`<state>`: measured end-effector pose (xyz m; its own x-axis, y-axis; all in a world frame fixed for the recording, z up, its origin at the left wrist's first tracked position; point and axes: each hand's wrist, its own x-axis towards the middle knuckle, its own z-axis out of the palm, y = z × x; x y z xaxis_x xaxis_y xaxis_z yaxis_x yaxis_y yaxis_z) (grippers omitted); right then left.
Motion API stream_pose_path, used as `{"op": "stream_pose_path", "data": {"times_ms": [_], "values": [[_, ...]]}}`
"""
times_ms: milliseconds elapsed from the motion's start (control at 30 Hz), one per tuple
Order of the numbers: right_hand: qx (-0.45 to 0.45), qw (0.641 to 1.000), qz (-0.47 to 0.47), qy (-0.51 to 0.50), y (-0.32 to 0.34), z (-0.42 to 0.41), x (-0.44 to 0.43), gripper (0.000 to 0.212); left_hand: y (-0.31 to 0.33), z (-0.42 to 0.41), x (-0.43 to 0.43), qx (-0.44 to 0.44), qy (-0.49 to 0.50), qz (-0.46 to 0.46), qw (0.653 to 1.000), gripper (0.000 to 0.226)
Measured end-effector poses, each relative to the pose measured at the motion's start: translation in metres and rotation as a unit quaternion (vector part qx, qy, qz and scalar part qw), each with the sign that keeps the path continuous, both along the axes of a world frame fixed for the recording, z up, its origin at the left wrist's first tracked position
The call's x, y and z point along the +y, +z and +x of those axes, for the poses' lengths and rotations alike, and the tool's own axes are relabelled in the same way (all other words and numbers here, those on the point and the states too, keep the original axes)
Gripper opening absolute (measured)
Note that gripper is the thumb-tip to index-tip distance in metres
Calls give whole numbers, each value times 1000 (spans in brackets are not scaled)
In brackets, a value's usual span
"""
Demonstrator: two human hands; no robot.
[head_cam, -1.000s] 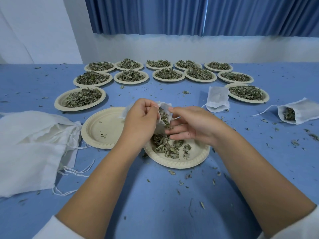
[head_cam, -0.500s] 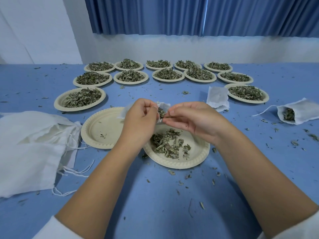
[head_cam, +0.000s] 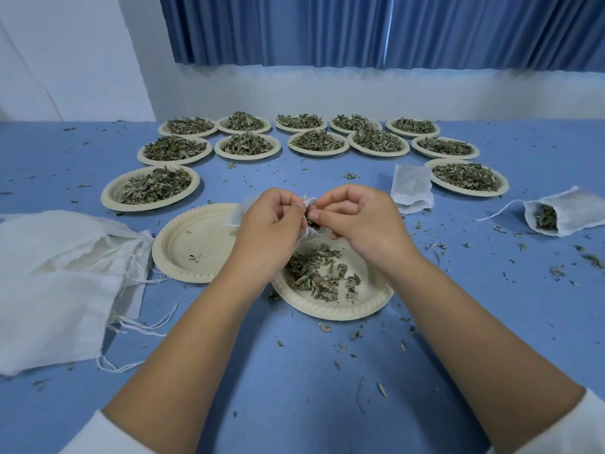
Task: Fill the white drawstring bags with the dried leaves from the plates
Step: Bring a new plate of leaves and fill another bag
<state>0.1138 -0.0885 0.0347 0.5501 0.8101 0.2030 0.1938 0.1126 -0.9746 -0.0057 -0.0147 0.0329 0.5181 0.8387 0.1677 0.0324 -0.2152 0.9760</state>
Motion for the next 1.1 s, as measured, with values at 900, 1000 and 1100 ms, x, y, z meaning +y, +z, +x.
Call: {"op": "stream_pose_path", "data": {"times_ms": [900,1000,1100], "values": [[6,996,-88,-7,-15,0,12,13,9,-3,-13,22,-117,-13,993,12],[34,997,-71,21,-13,2,12,8,10,-3,-10,-17,-77,-43,996,17],[63,993,-87,55,-8,7,9,4,12,-4,-6,-45,-51,-65,996,18]]}}
